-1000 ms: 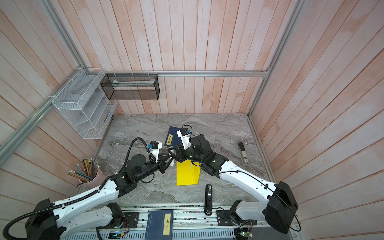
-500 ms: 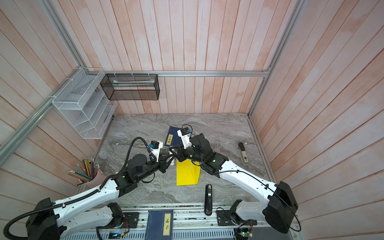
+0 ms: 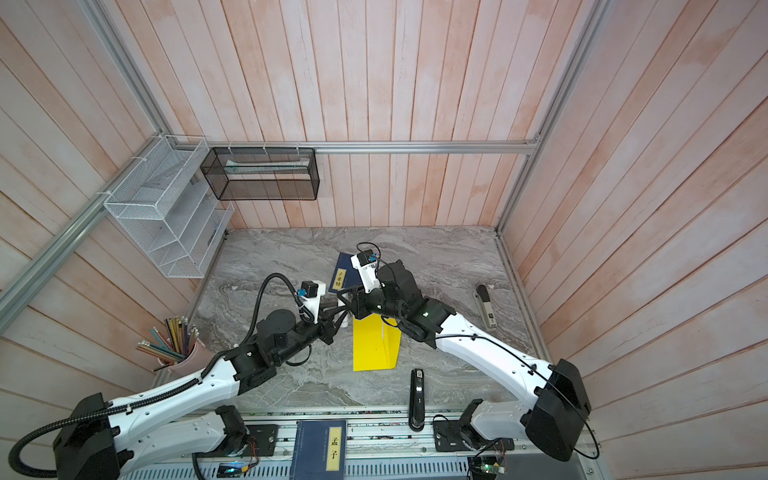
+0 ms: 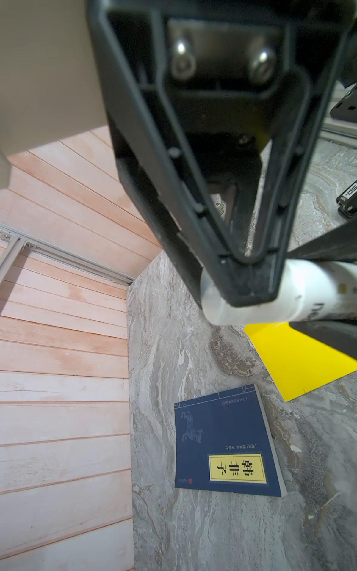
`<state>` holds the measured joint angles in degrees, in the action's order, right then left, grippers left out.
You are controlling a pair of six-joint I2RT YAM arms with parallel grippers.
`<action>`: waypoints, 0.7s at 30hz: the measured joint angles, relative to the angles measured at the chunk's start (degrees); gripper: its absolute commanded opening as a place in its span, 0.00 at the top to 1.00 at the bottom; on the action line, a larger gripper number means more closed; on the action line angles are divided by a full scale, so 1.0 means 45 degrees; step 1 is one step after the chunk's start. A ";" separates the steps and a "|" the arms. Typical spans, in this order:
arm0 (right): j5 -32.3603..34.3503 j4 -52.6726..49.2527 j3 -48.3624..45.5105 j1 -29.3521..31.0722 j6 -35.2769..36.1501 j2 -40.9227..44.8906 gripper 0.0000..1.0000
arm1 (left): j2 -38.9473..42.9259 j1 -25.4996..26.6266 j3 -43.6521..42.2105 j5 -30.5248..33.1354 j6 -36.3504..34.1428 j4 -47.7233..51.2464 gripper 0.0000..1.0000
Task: Place the letter into the envelope and seal it
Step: 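Pull the cap off the glue stick with the right gripper, moving away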
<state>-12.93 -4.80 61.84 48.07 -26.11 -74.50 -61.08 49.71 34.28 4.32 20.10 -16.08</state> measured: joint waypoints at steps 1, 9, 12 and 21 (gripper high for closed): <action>0.0005 -0.0063 0.0087 0.0000 0.0058 -0.0039 1.00 | 0.0000 0.0024 0.0000 0.0068 -0.0010 0.0000 1.00; 0.0301 0.0214 0.1375 -0.0374 0.0437 -0.0199 1.00 | -0.0189 0.0364 -0.0102 0.0092 -0.0185 0.0748 1.00; 0.0437 0.0559 0.1773 -0.0457 0.0568 -0.0199 1.00 | -0.0204 0.0379 -0.0155 0.0097 -0.0199 0.1088 1.00; 0.0636 0.0583 0.1821 -0.0835 0.0874 -0.0185 1.00 | 0.0209 0.0384 -0.0155 0.0097 -0.0238 0.1389 1.00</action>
<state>-10.07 -2.17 70.04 44.31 -22.17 -75.33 -60.14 51.44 33.58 4.75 19.03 -9.82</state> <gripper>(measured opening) 0.249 0.279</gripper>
